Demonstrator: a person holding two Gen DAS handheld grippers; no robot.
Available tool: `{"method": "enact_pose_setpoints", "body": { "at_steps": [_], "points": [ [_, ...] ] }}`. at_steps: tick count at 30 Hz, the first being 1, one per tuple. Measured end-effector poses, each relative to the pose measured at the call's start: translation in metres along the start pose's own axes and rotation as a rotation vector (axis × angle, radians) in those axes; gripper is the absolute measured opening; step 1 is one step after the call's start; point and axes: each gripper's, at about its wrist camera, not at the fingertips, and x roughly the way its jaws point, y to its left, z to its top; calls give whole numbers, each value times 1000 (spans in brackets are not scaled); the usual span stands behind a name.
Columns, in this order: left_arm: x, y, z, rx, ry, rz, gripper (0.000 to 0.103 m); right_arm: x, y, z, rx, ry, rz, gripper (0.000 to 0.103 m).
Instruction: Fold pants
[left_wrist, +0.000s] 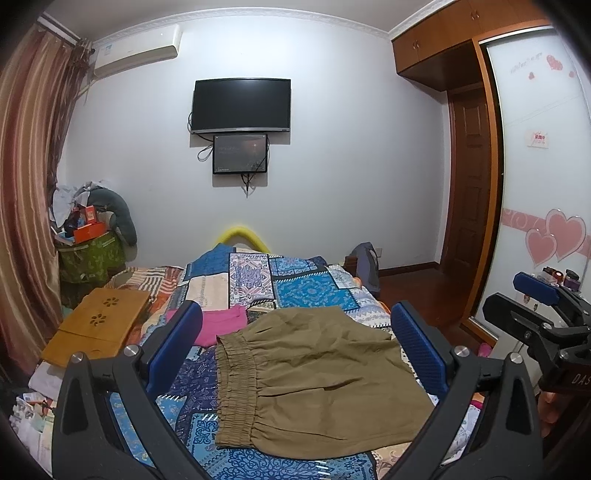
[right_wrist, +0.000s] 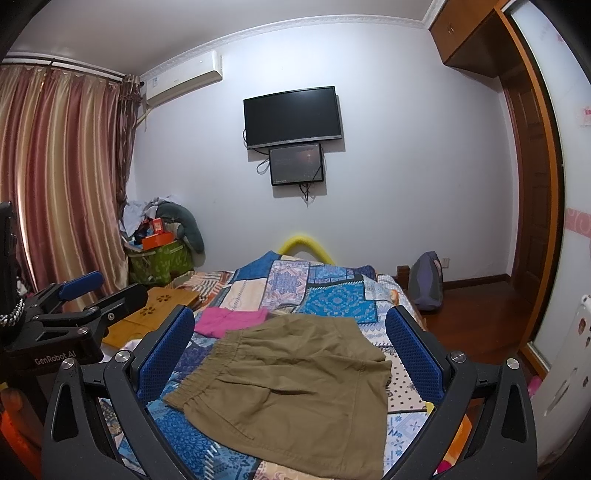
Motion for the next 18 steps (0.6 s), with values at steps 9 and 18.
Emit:
{"method": "enact_pose_setpoints", "body": {
  "at_steps": [9, 18],
  "points": [
    [47, 18, -4, 3, 67, 31, 103, 41, -24, -9, 10, 74, -15, 103],
    [150, 71, -21, -20, 262, 47, 103, 99, -74, -19, 26, 185, -75, 103]
  ]
}}
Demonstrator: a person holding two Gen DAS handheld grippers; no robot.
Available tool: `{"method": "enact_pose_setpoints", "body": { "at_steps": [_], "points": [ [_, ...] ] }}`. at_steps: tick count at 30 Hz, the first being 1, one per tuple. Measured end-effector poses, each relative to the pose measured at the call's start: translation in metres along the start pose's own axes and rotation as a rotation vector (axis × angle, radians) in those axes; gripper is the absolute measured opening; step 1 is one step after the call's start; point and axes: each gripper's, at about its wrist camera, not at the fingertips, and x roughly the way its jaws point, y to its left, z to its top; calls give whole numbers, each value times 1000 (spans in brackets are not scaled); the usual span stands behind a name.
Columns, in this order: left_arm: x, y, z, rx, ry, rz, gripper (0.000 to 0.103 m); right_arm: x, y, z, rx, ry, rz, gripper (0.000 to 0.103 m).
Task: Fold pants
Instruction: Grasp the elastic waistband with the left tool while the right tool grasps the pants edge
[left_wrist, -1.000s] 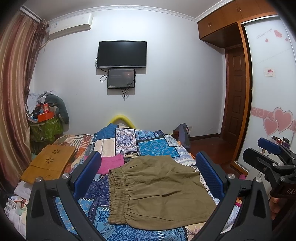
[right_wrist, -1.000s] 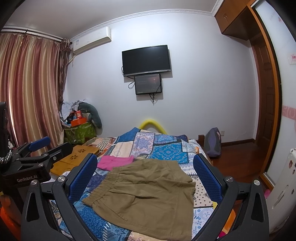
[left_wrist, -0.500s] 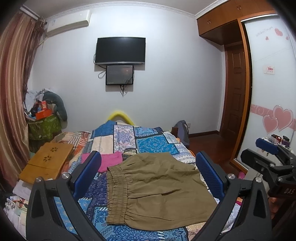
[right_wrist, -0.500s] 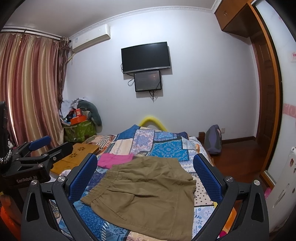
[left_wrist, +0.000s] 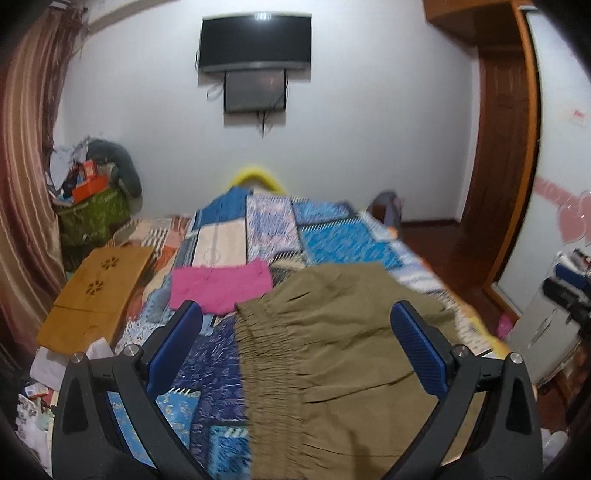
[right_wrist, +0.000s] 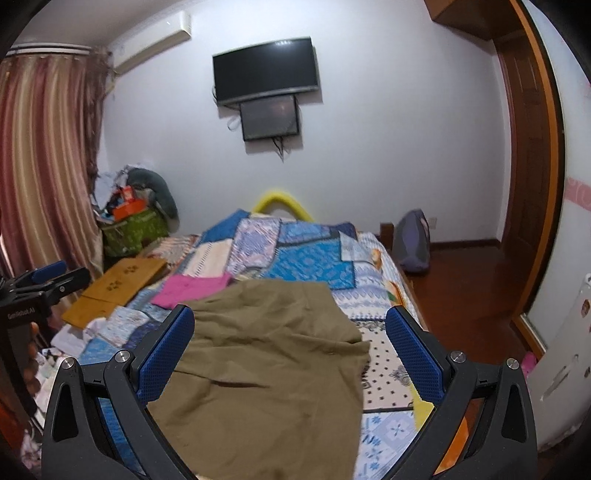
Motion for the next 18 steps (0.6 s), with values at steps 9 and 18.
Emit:
{"method": "enact_pose_setpoints", "body": {
  "at_steps": [9, 18],
  "points": [
    [111, 46, -6, -40, 230, 13, 103, 64, -42, -12, -41, 145, -41, 103],
    [184, 60, -41, -46, 432, -39, 99, 128, -64, -51, -54, 363, -7, 87]
  ]
}}
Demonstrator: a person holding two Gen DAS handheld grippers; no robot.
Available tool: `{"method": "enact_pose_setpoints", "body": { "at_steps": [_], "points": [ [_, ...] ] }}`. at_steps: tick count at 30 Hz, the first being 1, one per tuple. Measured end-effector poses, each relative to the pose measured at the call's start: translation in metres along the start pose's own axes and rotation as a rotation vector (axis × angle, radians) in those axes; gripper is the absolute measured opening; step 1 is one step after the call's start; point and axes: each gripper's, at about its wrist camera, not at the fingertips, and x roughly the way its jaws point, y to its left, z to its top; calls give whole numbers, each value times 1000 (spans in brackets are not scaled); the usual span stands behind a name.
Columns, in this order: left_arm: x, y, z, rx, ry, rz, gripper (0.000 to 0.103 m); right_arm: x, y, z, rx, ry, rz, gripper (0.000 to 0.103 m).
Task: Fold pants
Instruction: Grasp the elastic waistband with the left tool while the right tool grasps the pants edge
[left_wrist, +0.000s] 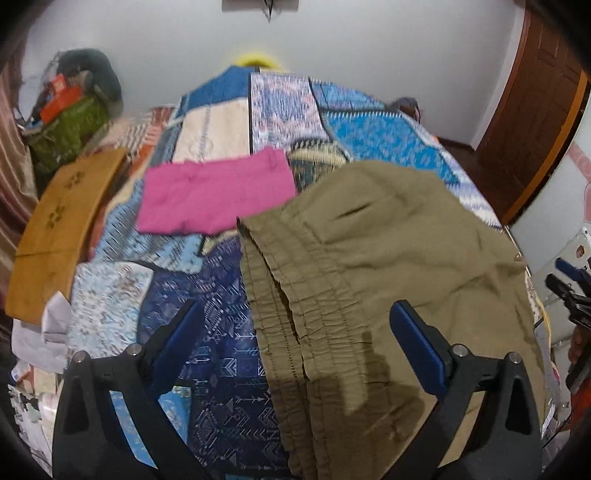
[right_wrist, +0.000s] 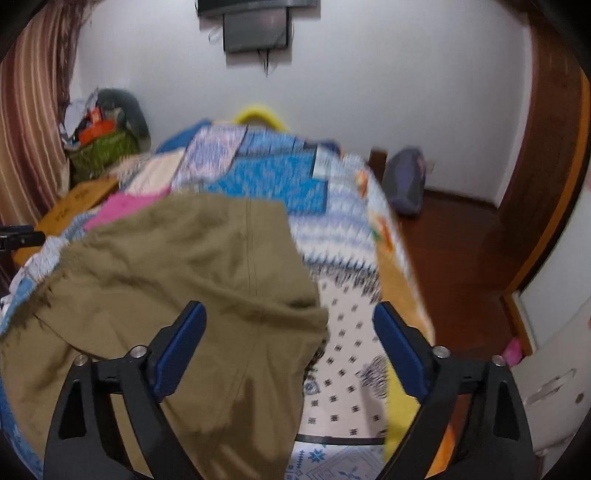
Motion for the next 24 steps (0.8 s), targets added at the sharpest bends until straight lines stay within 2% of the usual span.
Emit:
{"method": "enact_pose_setpoints", "body": {
  "at_steps": [1, 4, 6, 11, 15, 16, 17, 22, 24],
  "points": [
    [5, 1, 0, 6, 14, 0, 98, 10, -3, -3, 11, 35, -1, 83],
    [21, -2, -2, 20, 66, -7, 87, 31, -10, -8, 42, 118, 8, 61],
    [30, -5, -4, 36, 98, -44, 80, 39, -13, -11, 70, 145, 46, 59],
    [39, -14, -9, 78, 135, -115, 72, 56, -9, -16, 61, 185, 80, 59],
    [46, -17, -8, 86, 147, -105, 67, 59, -13, -22, 87, 177, 101, 55],
    [46, -17, -7, 87, 147, -101, 66, 61, -14, -20, 83, 176, 98, 49],
    [45, -18, -7, 92, 146, -101, 61, 60, -14, -20, 80, 176, 93, 38],
    [40, -26, -10, 161, 134, -37, 56, 62, -11, -18, 49, 180, 86, 24],
    [40, -23, -9, 154, 139, -38, 54, 63, -8, -16, 16, 185, 70, 21]
  ]
}}
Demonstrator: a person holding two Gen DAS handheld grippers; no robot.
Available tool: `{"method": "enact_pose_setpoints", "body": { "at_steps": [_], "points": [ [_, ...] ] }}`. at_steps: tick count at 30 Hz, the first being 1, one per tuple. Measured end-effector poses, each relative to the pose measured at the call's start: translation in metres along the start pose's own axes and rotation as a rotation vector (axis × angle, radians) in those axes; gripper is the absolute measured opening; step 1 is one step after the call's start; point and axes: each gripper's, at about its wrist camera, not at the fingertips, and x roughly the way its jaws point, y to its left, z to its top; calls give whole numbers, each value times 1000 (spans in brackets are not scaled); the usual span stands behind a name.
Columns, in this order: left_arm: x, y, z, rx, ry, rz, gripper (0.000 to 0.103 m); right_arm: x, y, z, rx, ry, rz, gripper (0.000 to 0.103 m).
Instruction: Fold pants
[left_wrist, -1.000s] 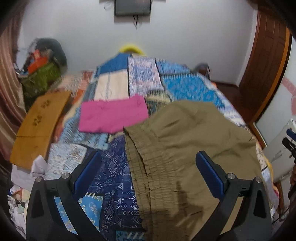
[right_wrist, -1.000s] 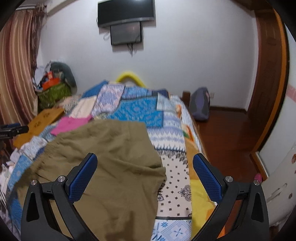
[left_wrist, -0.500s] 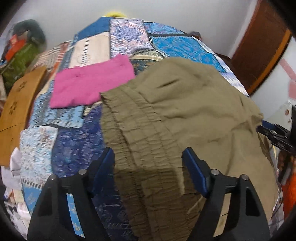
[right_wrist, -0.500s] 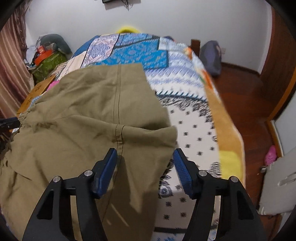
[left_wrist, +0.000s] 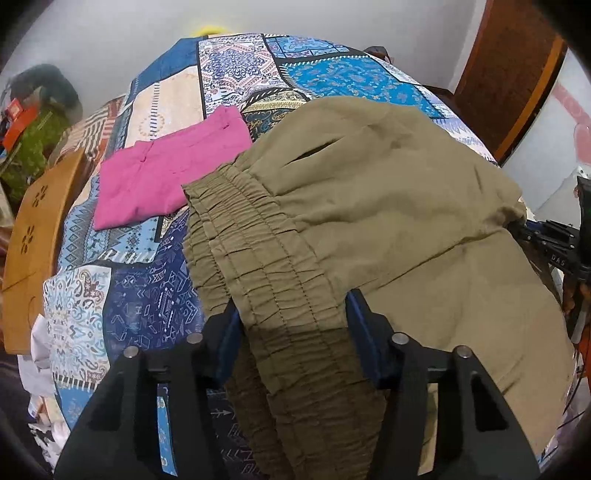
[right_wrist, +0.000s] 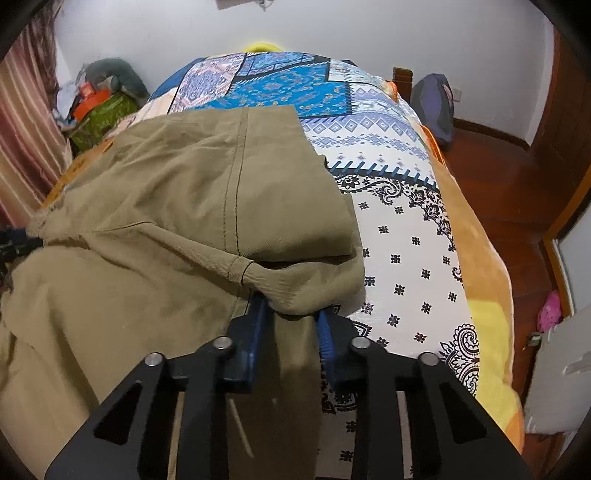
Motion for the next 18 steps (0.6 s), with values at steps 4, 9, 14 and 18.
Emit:
{"method": "enact_pose_setpoints", "body": {
  "at_steps": [4, 9, 14, 18],
  "points": [
    [2, 5, -4, -19, -4, -9, 55, 3, -2, 3, -11, 12, 1, 17],
    [-3, 4, -3, -18, 12, -11, 56, -1, -4, 7, 4, 55, 6, 22],
    [-27, 10, 7, -64, -35, -21, 62, -27, -6, 9, 3, 50, 42, 29],
    [-35, 17, 27, -109, -98, -19, 76, -53, -8, 23, 9, -61, 64, 53]
  ]
}}
